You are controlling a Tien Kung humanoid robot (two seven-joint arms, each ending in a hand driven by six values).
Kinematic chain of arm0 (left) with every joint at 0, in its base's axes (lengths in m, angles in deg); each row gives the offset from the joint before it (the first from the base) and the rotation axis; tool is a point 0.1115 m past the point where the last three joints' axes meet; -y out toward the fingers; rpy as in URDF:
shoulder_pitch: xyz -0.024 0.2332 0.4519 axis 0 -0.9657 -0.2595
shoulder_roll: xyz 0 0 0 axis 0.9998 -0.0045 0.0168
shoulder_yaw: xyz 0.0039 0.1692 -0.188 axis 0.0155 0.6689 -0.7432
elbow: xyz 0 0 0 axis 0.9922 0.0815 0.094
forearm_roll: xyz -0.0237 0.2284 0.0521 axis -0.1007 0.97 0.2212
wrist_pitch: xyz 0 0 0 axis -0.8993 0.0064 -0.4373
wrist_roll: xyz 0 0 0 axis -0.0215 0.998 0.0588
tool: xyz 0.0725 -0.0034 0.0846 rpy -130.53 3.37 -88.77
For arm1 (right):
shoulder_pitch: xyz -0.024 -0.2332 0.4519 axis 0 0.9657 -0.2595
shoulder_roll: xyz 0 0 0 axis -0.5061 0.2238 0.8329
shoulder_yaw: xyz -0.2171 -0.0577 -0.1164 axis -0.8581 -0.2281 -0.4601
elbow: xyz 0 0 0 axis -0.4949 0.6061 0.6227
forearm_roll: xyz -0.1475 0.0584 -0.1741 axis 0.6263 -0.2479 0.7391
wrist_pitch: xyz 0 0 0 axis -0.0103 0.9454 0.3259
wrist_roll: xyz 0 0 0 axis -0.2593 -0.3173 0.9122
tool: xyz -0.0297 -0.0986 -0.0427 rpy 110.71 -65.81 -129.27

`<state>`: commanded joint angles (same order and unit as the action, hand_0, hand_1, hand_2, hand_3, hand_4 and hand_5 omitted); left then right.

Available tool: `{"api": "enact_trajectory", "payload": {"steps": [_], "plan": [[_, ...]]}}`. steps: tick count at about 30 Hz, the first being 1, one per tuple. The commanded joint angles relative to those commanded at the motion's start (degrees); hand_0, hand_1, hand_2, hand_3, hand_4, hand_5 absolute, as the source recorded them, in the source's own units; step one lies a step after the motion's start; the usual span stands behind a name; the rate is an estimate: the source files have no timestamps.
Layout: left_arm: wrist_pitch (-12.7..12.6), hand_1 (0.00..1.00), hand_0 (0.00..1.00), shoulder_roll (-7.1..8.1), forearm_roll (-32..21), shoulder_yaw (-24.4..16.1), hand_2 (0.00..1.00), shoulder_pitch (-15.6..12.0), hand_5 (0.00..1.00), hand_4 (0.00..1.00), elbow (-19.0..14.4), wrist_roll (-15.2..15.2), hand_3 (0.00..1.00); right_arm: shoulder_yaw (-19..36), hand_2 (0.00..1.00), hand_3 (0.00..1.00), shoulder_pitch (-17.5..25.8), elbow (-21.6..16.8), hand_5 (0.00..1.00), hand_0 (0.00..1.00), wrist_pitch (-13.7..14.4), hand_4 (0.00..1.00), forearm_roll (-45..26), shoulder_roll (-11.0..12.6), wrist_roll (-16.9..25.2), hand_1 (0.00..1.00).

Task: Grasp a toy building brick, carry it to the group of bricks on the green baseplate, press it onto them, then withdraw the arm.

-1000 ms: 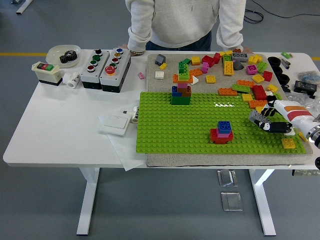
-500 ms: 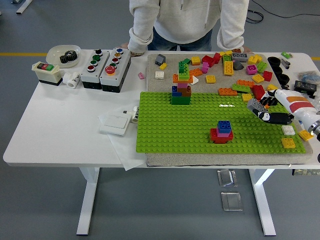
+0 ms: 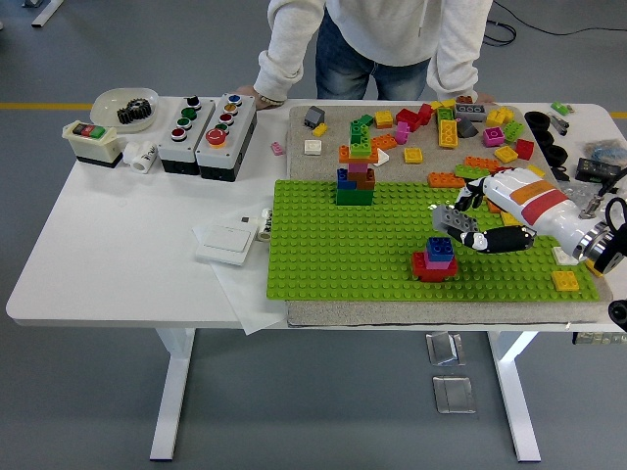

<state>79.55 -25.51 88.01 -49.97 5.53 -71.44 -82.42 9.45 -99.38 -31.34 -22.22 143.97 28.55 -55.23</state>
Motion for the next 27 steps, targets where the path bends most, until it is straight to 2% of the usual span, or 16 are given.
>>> {"api": "enact_trajectory", "payload": {"steps": [8,27], "plan": [[0.0,0.719,0.778,0.09,-0.4,0.2,0.65,0.2,0.61,0.589,0.0,0.0,0.562,-2.2,0.523,0.507,-1.8,-1.0,0.482,0.594,-0.4,0.693,3.1,0.0,0.2,0.502],[-0.1,0.72,0.779,0.09,-0.4,0.2,0.65,0.2,0.61,0.59,0.0,-0.1,0.562,-3.4,0.528,0.51,-2.1,-0.8,0.48,0.586,-0.9,0.714,3.5,-1.0,-0.3,0.509]]}}
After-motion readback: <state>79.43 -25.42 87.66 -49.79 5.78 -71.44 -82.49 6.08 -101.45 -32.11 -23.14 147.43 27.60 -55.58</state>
